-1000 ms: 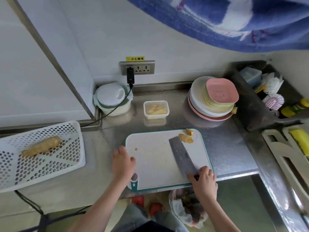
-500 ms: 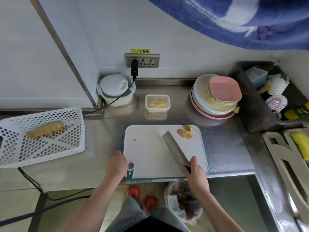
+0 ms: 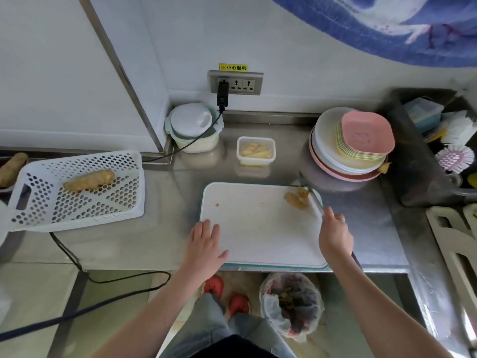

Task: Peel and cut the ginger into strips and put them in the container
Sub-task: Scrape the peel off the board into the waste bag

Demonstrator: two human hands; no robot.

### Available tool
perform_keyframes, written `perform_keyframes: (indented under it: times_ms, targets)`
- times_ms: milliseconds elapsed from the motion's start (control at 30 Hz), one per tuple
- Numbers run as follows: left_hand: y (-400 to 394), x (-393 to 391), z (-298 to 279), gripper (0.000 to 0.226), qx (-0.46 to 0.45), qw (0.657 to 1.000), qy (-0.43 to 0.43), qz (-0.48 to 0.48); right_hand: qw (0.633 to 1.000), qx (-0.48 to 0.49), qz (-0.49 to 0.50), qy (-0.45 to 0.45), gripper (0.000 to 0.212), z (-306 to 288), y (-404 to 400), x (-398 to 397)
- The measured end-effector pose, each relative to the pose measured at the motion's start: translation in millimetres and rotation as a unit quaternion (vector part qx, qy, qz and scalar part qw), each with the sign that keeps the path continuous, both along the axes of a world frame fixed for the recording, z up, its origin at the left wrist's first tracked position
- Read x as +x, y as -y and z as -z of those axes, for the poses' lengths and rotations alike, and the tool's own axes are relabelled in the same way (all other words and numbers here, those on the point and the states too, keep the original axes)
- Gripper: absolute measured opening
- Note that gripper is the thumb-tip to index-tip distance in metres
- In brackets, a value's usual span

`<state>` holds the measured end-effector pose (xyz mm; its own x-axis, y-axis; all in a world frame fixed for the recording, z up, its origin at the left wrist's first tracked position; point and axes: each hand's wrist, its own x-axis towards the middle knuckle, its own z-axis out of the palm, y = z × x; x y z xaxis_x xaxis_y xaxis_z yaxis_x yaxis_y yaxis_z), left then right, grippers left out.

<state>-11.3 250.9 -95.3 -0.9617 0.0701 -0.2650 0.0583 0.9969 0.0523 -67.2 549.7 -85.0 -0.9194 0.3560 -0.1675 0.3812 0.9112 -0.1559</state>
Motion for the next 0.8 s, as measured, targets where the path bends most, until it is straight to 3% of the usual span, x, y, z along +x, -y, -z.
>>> perform_keyframes:
  times_ms: [67, 100, 333, 433, 600, 800]
  targets:
    - [1, 6, 14, 0.108, 0.014, 0.998, 0.036, 0.053, 0.999, 0.000, -0.032, 0.015, 0.032, 4, 7, 7]
    - [2, 6, 17, 0.113, 0.013, 0.996, 0.062, 0.058, 0.998, 0.004, -0.051, 0.021, 0.034, 5, 11, 14]
    - [4, 9, 26, 0.118, 0.011, 0.997, 0.053, 0.053, 0.959, 0.061, -0.257, 0.101, 0.054, -1, 38, 52]
    - [3, 10, 25, 0.114, 0.030, 0.997, 0.056, 0.048, 0.968, 0.037, -0.235, 0.084, 0.056, -5, 38, 47]
    - [-16, -7, 20, 0.116, 0.076, 0.995, 0.067, -0.013, 0.989, -0.007, -0.148, 0.004, 0.034, -6, 35, 3]
    - [-12, -4, 16, 0.121, 0.113, 0.990, 0.045, -0.077, 0.966, 0.010, -0.248, 0.073, 0.050, -1, 37, 6]
